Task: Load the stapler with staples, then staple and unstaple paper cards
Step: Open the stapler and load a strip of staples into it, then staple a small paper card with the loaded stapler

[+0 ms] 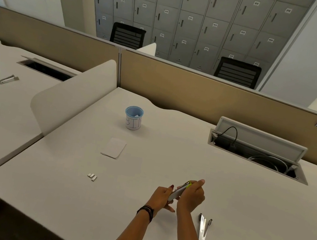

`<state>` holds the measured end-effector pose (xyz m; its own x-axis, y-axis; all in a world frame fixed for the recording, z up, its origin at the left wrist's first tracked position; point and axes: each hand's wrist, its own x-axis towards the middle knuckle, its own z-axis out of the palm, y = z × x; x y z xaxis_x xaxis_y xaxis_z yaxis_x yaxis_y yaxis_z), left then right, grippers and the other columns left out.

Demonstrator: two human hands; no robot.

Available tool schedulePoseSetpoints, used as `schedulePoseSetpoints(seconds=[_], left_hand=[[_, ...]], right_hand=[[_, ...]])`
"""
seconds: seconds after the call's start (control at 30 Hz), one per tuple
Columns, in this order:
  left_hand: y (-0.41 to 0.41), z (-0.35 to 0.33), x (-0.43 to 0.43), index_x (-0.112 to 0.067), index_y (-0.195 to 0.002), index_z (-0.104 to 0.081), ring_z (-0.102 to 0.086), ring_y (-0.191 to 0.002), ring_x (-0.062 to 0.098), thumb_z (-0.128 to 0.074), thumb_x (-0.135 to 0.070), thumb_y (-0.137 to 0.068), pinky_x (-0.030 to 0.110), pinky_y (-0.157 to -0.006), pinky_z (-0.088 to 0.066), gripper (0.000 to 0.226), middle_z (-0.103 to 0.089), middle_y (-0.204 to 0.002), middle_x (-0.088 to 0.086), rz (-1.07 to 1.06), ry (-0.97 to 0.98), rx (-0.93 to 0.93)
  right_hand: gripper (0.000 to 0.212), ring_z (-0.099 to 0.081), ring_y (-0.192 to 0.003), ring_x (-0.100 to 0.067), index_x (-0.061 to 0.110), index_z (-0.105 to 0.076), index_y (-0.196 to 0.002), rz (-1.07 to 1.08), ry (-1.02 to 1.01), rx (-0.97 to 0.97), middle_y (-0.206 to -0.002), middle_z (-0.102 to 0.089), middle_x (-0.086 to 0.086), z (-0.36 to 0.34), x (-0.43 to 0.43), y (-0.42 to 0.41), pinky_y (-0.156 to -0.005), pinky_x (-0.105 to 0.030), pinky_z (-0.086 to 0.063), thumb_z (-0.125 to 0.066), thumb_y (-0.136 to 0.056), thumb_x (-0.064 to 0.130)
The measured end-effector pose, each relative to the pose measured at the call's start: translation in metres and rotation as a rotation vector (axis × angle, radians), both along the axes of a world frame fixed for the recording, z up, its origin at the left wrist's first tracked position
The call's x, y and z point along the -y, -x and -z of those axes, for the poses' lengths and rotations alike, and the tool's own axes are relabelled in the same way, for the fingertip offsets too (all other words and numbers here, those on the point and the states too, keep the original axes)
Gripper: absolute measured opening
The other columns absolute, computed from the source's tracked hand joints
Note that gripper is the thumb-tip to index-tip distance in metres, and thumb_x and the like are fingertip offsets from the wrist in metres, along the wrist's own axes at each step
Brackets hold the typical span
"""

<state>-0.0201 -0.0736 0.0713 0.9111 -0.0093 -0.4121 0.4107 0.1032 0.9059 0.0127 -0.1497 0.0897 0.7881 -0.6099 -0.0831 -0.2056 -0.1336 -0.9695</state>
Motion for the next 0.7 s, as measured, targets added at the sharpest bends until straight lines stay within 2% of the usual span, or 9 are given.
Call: schedulePoseSetpoints(seconds=[0.1,0.2,0.27,0.33,0.43,0.5,0.6,0.7], left_hand=[[0.003,0.002,0.012,-0.005,-0.088,-0.062,-0.052,-0.056,0.009,-0.036,-0.031,-0.1,0.02,-0.051,-0.055,0.039,-0.052,-0.061,0.001,0.017,-0.009,-0.004],[0.005,0.009,0.019,-0.005,-0.094,-0.064,-0.054,-0.056,0.007,-0.036,-0.032,-0.1,0.021,-0.053,-0.056,0.04,-0.052,-0.062,0.001,0.006,0.006,-0.016],[0.004,0.011,0.02,-0.004,-0.098,-0.065,-0.054,-0.055,0.007,-0.035,-0.033,-0.101,0.022,-0.055,-0.056,0.041,-0.053,-0.063,0.001,-0.002,0.024,-0.016],[0.003,0.011,0.018,-0.006,-0.096,-0.065,-0.053,-0.054,0.006,-0.036,-0.033,-0.1,0.022,-0.057,-0.056,0.04,-0.053,-0.062,0.001,-0.016,0.054,-0.034],[0.001,0.004,0.01,-0.012,-0.091,-0.067,-0.051,-0.055,0.007,-0.037,-0.031,-0.1,0.022,-0.057,-0.055,0.037,-0.051,-0.062,-0.001,-0.061,0.101,-0.082],[-0.004,-0.001,0.0,-0.013,-0.093,-0.066,-0.049,-0.052,0.007,-0.036,-0.022,-0.1,0.02,-0.055,-0.053,0.032,-0.05,-0.063,0.0,-0.077,0.139,-0.144],[-0.015,-0.005,-0.024,-0.008,-0.091,-0.061,-0.036,-0.037,0.005,-0.029,-0.004,-0.095,0.016,-0.043,-0.042,0.033,-0.042,-0.049,-0.001,-0.107,0.286,-0.246],[-0.028,-0.002,-0.052,-0.007,-0.086,-0.053,-0.028,-0.032,0.005,-0.021,0.001,-0.096,0.012,-0.036,-0.031,0.034,-0.035,-0.041,-0.003,-0.111,0.503,-0.336]], right_hand=[[0.065,-0.061,-0.048,-0.034,0.009,-0.049,-0.052,-0.015,0.019,0.032,-0.052,-0.059,-0.02,0.004,0.012,0.002,-0.052,-0.049,-0.056,-0.019,-0.099,0.042],[0.064,-0.06,-0.038,-0.015,0.009,-0.051,-0.052,-0.087,0.017,0.068,-0.045,-0.057,-0.01,0.006,0.02,0.003,-0.048,-0.04,-0.056,-0.022,-0.101,0.039],[0.061,-0.064,-0.044,-0.021,0.011,-0.053,-0.056,-0.118,-0.058,0.075,-0.047,-0.059,-0.008,0.004,0.021,0.003,-0.049,-0.036,-0.057,-0.021,-0.1,0.038],[0.064,-0.065,-0.049,-0.029,0.008,-0.059,-0.064,-0.178,-0.157,0.072,-0.054,-0.064,-0.015,0.005,0.02,0.001,-0.052,-0.035,-0.057,-0.019,-0.1,0.043],[0.065,-0.066,-0.048,-0.018,0.005,-0.065,-0.086,-0.33,-0.25,0.081,-0.066,-0.068,-0.014,0.007,0.012,-0.005,-0.049,-0.028,-0.054,-0.016,-0.099,0.045],[0.061,-0.067,-0.055,-0.017,0.007,-0.063,-0.099,-0.426,-0.306,0.071,-0.075,-0.069,-0.012,0.007,0.003,-0.009,-0.048,-0.026,-0.052,-0.015,-0.099,0.045],[0.047,-0.069,-0.071,-0.025,0.009,-0.063,-0.103,-0.556,-0.403,0.033,-0.087,-0.071,-0.014,0.007,-0.012,-0.017,-0.057,-0.03,-0.055,-0.029,-0.099,0.041],[0.028,-0.07,-0.079,-0.025,0.008,-0.066,-0.098,-0.69,-0.416,-0.002,-0.09,-0.073,-0.015,0.003,-0.028,-0.022,-0.064,-0.032,-0.057,-0.05,-0.094,0.031]])
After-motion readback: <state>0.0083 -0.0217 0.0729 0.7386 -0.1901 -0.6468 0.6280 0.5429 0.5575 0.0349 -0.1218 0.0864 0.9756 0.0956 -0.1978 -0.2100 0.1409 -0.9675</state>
